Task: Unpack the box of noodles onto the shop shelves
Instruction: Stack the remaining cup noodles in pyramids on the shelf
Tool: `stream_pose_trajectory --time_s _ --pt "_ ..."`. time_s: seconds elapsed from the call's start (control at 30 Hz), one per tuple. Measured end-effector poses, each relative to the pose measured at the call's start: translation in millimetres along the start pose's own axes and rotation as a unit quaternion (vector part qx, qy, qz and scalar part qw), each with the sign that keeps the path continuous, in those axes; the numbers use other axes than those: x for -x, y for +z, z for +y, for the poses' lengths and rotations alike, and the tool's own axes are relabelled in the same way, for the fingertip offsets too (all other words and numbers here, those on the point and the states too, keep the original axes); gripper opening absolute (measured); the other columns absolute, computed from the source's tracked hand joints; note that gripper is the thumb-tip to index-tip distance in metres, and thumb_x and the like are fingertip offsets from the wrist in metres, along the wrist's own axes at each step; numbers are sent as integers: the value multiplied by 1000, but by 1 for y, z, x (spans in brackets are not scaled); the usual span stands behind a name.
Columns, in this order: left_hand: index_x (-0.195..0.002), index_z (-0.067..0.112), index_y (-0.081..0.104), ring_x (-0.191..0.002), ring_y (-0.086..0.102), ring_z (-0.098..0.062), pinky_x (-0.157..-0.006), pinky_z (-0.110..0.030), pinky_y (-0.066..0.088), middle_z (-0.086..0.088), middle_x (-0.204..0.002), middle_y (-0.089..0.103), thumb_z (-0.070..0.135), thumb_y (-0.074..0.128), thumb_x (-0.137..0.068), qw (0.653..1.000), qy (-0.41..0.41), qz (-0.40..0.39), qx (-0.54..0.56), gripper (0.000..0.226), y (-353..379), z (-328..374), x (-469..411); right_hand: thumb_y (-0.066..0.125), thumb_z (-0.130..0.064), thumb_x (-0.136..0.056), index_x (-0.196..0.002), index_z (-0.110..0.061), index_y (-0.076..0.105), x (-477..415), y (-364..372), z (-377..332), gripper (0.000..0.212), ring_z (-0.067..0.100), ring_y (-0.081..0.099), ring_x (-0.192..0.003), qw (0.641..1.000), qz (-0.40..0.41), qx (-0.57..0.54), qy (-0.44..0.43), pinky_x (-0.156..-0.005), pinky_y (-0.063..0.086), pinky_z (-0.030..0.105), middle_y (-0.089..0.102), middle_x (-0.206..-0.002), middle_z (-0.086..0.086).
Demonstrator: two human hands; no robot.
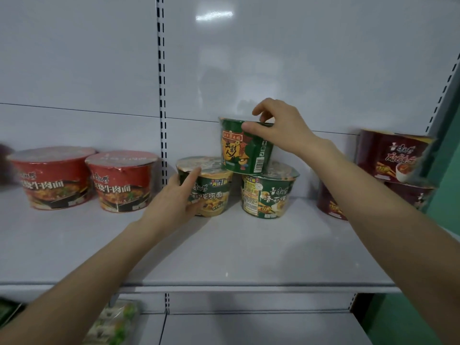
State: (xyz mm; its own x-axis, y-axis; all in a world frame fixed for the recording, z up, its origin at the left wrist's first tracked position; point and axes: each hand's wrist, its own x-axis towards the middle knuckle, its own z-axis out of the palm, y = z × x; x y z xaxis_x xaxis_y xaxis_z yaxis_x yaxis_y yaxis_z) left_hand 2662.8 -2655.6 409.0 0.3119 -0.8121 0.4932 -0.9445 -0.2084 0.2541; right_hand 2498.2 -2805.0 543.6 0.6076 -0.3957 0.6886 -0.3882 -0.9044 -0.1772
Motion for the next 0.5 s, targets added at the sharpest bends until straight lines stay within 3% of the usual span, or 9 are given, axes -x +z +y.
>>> stream_pose_trajectory --time_s 0.1,0.3,0.4,0.5 --pt "-148 27 6 -127 41 -32 -95 -41 43 -17 -146 28 35 54 -90 1000 -3 -2 3 75 -1 0 0 63 -35 -84 -120 -14 53 3 -8 12 43 17 53 -110 998 -52 -29 20 -87 41 26 57 -121 4" --pt "-148 26 8 -127 42 -32 -93 -40 44 -17 -146 28 34 54 -90 1000 -4 -1 2 74 -2 2 1 59 -52 -81 -114 -16 58 -5 11 -2 49 18 55 -102 999 -14 45 1 -77 41 29 61 -112 3" --pt "-148 25 8 -127 42 -32 -94 -40 44 -17 -145 28 34 54 -91 1000 -2 -2 1 74 -3 2 2 61 -39 -85 -123 -14 55 -5 1 3 46 16 52 -113 997 -47 -61 26 -85 37 23 58 -123 2" --pt "-148 25 9 -126 43 -32 -93 -40 44 -17 -145 28 34 53 -91 1000 -9 2 6 72 -3 2 2 59 -25 -88 -117 -12 59 -1 -2 13 32 18 54 -110 996 -81 -29 -3 -75 35 18 61 -118 3"
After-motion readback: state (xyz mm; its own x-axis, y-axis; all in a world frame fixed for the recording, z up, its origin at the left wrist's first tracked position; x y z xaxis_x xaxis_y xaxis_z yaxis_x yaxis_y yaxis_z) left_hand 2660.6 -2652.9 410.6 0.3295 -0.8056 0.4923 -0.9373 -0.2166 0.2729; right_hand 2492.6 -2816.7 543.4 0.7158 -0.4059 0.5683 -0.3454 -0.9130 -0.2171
